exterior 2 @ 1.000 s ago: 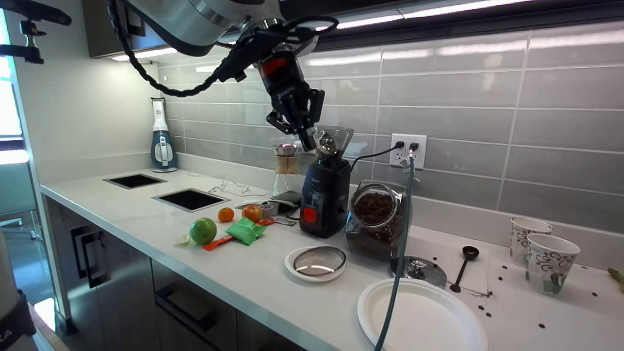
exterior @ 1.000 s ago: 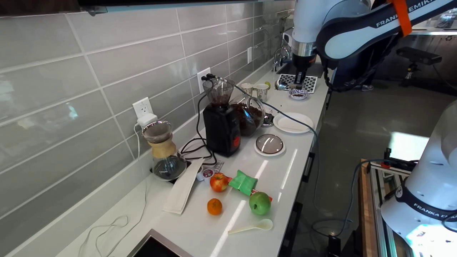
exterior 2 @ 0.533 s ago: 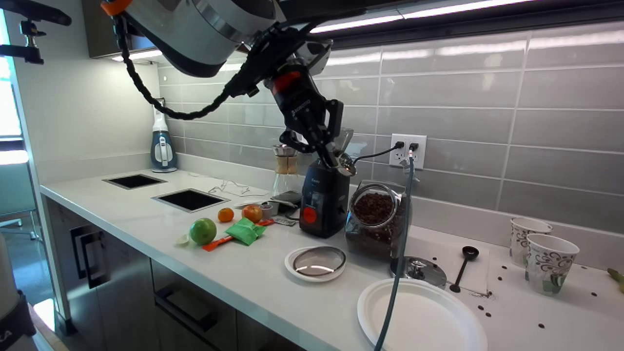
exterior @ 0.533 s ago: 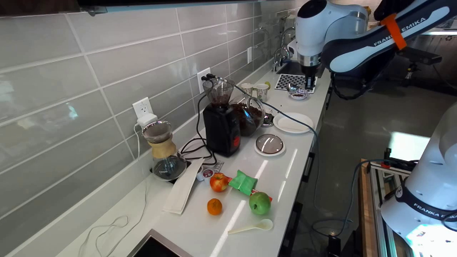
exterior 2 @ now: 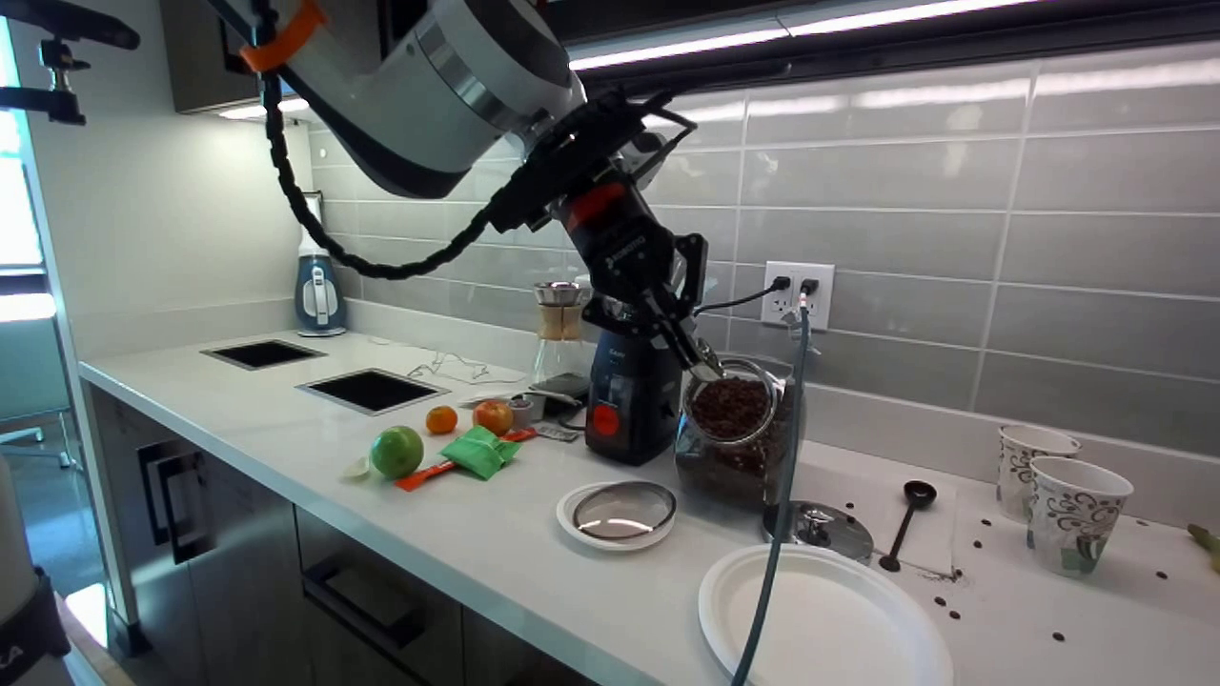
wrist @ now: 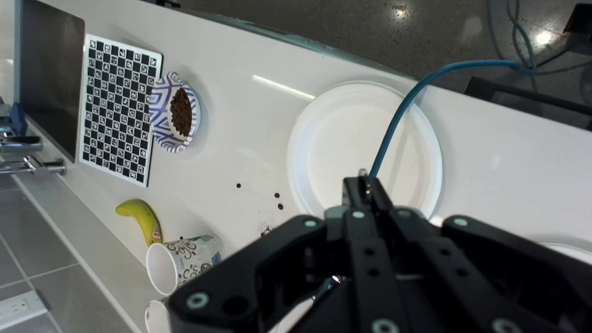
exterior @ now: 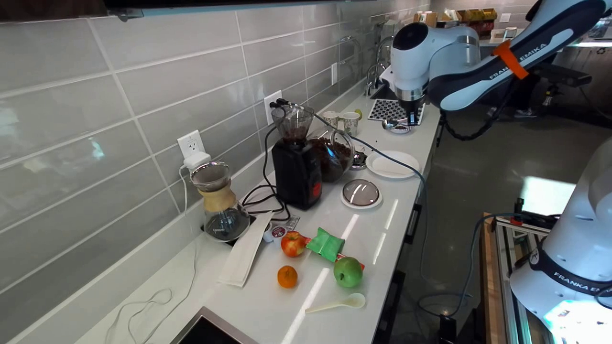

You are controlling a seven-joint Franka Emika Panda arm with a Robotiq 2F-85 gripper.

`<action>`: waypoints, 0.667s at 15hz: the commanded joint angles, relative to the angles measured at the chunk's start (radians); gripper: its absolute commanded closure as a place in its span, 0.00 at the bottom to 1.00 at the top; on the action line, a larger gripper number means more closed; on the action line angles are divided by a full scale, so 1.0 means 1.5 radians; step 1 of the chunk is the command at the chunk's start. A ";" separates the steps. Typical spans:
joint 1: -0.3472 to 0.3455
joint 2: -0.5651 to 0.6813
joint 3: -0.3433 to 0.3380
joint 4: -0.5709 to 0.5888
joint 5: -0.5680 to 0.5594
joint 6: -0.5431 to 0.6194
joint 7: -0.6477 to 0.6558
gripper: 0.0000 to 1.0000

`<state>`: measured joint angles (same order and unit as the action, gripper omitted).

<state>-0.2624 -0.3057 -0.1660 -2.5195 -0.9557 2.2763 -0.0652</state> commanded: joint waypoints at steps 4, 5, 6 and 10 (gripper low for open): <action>0.013 0.109 -0.030 0.063 -0.045 0.109 -0.044 0.99; 0.015 0.125 -0.029 0.073 -0.044 0.114 -0.056 0.99; 0.016 0.140 -0.026 0.082 -0.048 0.115 -0.061 0.99; 0.024 0.197 -0.022 0.120 -0.070 0.136 -0.077 0.99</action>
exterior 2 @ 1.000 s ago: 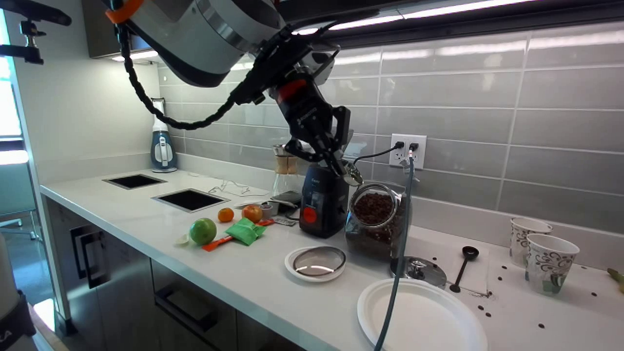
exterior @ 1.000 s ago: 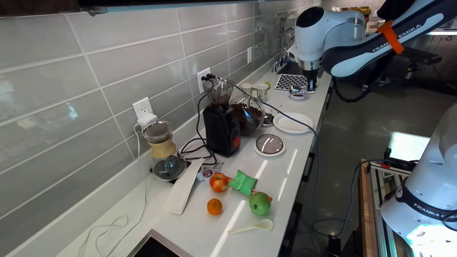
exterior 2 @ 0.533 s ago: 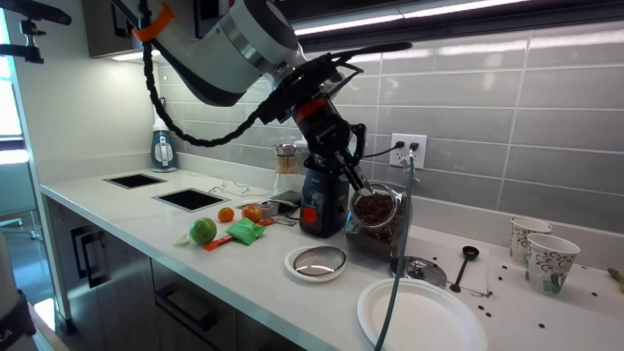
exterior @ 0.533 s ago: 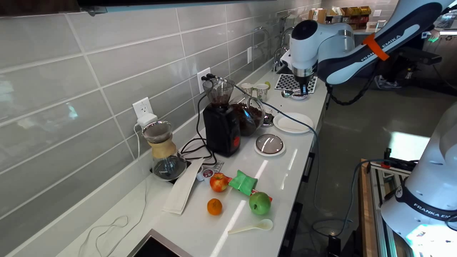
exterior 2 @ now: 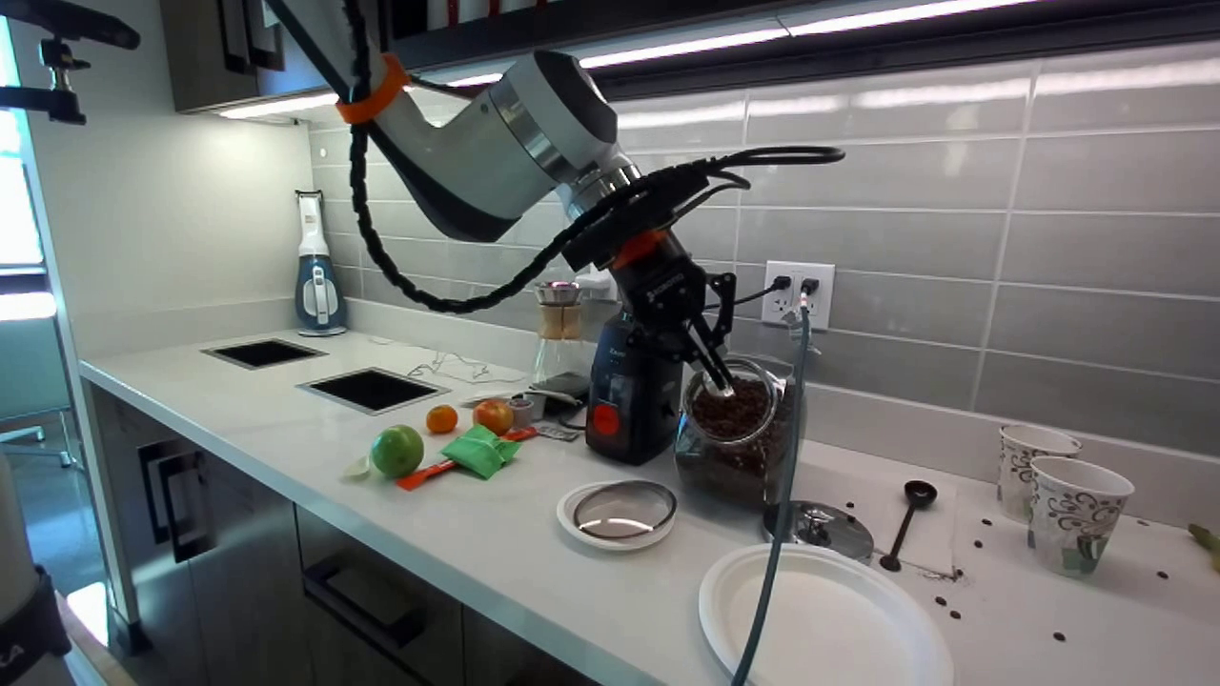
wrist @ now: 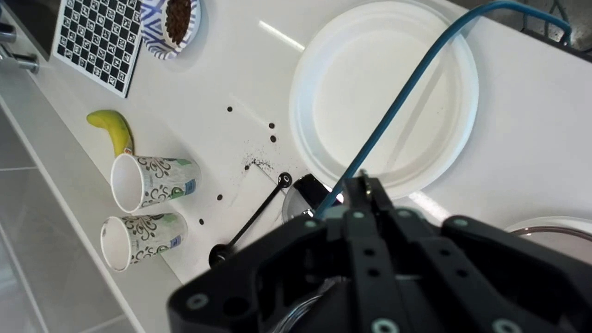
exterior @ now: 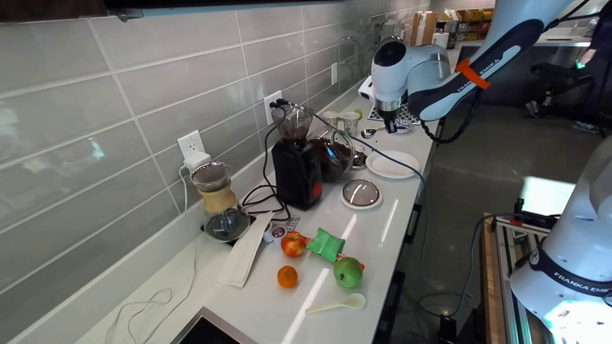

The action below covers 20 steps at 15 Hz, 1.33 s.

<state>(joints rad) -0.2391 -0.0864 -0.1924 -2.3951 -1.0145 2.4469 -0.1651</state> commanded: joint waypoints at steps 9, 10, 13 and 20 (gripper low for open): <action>0.018 0.169 0.004 0.137 -0.061 0.054 -0.015 0.99; 0.018 0.180 0.006 0.147 -0.051 0.058 -0.020 0.99; 0.021 0.167 0.007 0.134 -0.053 0.048 -0.011 0.96; 0.023 0.191 0.007 0.133 -0.069 0.050 0.000 0.99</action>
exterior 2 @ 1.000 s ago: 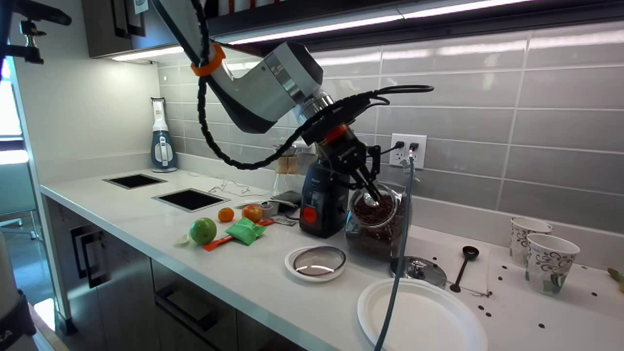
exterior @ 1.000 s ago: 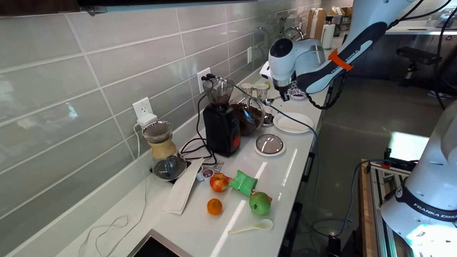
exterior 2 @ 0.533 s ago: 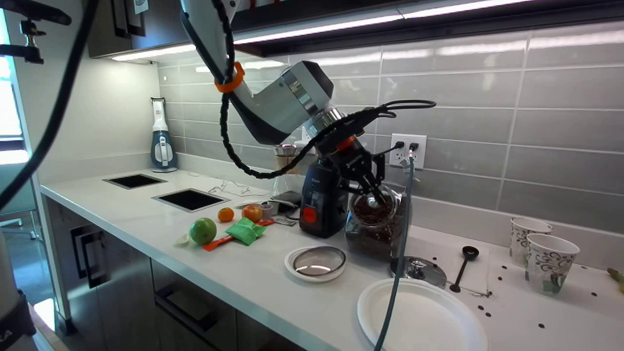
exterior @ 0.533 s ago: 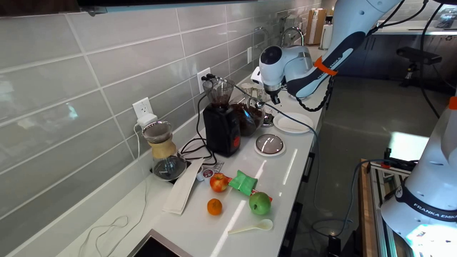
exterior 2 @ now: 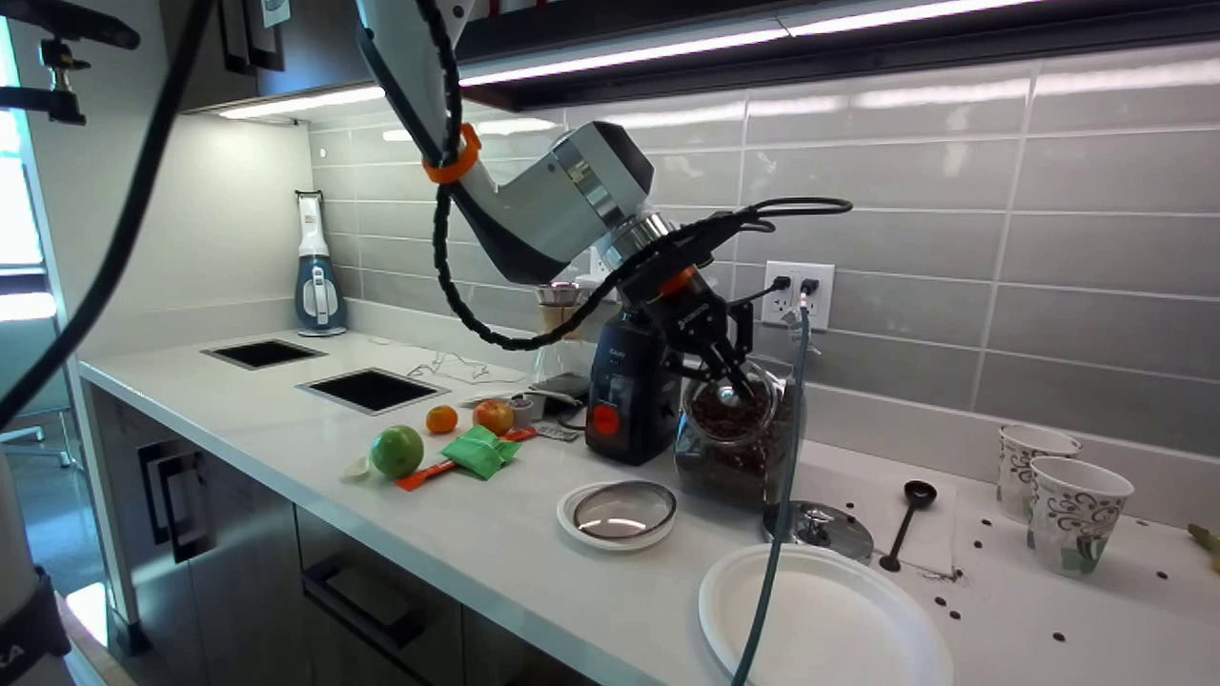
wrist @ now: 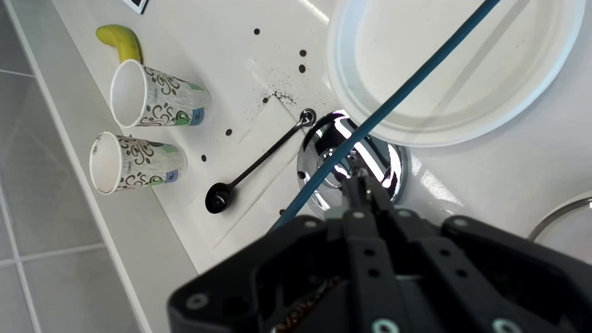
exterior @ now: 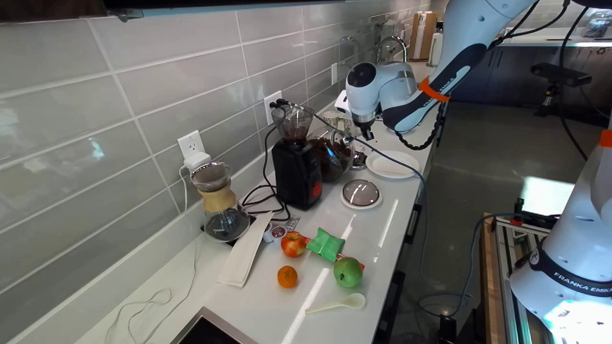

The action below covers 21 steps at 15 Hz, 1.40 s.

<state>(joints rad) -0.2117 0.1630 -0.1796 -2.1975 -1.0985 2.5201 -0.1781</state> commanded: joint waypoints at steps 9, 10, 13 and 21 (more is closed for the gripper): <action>0.029 0.060 -0.002 0.001 -0.157 -0.018 0.142 0.99; 0.027 0.064 0.000 0.001 -0.162 -0.014 0.146 0.99; 0.028 0.078 0.002 0.006 -0.190 -0.008 0.167 0.99; 0.031 0.105 0.013 0.018 -0.248 -0.009 0.211 0.73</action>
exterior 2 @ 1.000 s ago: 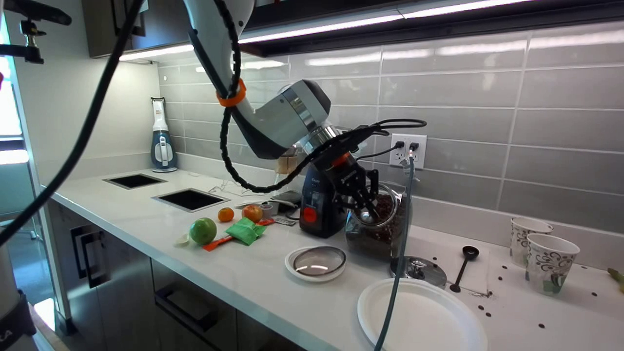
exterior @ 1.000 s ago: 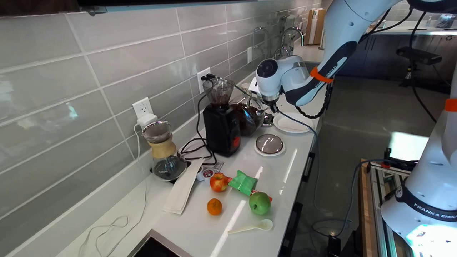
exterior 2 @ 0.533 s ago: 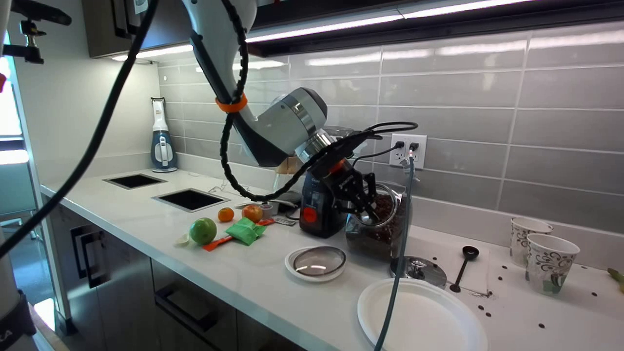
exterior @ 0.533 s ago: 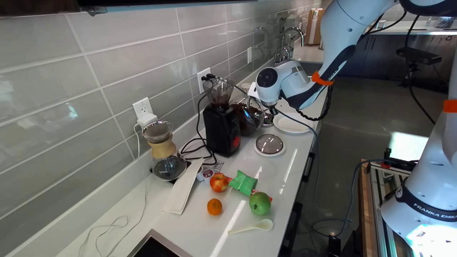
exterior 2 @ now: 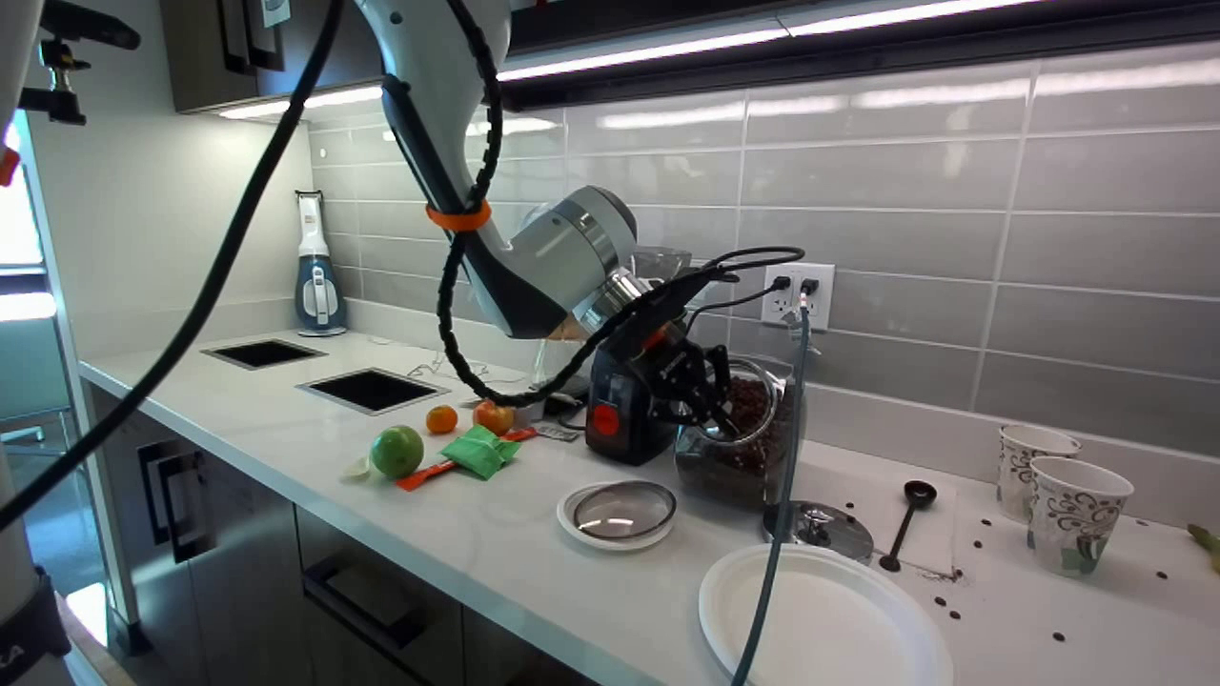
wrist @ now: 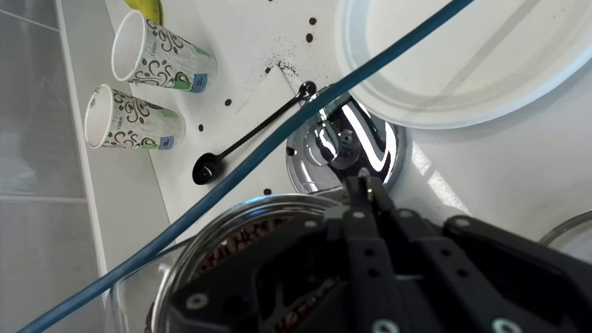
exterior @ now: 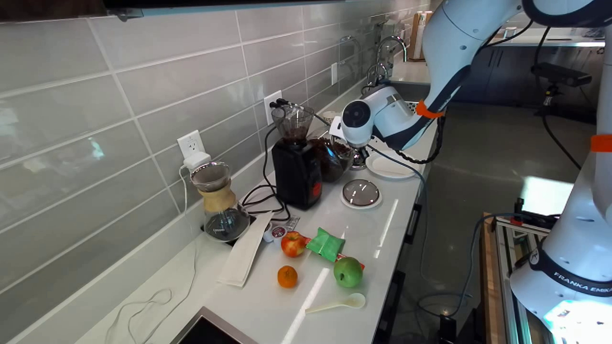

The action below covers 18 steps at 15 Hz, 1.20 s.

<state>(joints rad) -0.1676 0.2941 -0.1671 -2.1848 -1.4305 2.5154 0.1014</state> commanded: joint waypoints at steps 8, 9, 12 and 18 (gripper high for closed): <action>0.003 0.004 0.020 -0.007 0.000 -0.010 0.010 0.21; 0.001 0.001 0.023 -0.010 0.014 -0.007 -0.001 0.14; -0.003 -0.016 0.030 -0.026 0.052 0.004 -0.013 0.00; -0.001 -0.086 0.027 -0.081 0.081 0.012 0.010 0.00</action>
<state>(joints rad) -0.1665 0.2506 -0.1232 -2.2296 -1.3320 2.5172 0.1057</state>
